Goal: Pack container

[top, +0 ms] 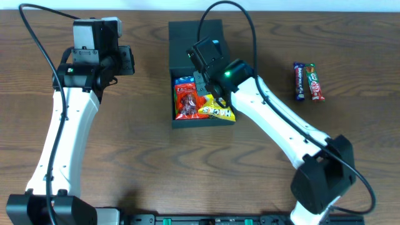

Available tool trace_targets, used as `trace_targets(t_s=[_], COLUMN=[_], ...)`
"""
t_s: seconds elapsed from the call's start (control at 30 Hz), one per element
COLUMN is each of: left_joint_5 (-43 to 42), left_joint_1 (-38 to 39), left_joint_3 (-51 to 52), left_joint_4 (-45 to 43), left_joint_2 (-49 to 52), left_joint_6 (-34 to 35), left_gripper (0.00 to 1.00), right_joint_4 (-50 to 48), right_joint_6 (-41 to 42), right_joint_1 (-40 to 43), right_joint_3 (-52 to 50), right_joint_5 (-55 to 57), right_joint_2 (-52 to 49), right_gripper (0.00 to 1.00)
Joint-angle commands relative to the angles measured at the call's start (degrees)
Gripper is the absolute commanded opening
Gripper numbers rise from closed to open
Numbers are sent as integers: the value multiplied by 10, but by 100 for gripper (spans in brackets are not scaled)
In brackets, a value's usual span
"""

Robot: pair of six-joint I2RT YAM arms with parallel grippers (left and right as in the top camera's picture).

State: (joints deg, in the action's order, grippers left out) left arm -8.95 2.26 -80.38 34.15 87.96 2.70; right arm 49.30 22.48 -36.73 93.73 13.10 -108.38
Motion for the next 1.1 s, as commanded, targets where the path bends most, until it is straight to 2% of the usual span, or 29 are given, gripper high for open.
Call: trace_targets(t_s=[0.0, 0.17, 0.63, 0.87, 1.07], left_joint_5=[6, 6, 6, 6, 6], left_joint_1=[-1, -1, -1, -1, -1], left_joint_3=[-15, -15, -14, -15, -15], left_joint_4=[1, 1, 3, 3, 1], left_joint_2=[-11, -11, -11, -11, -11], left_joint_6=[-11, -11, -12, -15, -15], left_gripper=[6, 6, 6, 6, 6], right_joint_4=[4, 5, -4, 56, 119], right_joint_6=[-22, -24, -46, -46, -59], right_joint_1=[10, 11, 12, 26, 25], right_joint_3=[-25, -53, -49, 37, 23], right_joint_5=[-30, -71, -89, -127, -201], right_joint_2=[-24, -55, -111, -49, -61], right_gripper=[1, 1, 2, 1, 1])
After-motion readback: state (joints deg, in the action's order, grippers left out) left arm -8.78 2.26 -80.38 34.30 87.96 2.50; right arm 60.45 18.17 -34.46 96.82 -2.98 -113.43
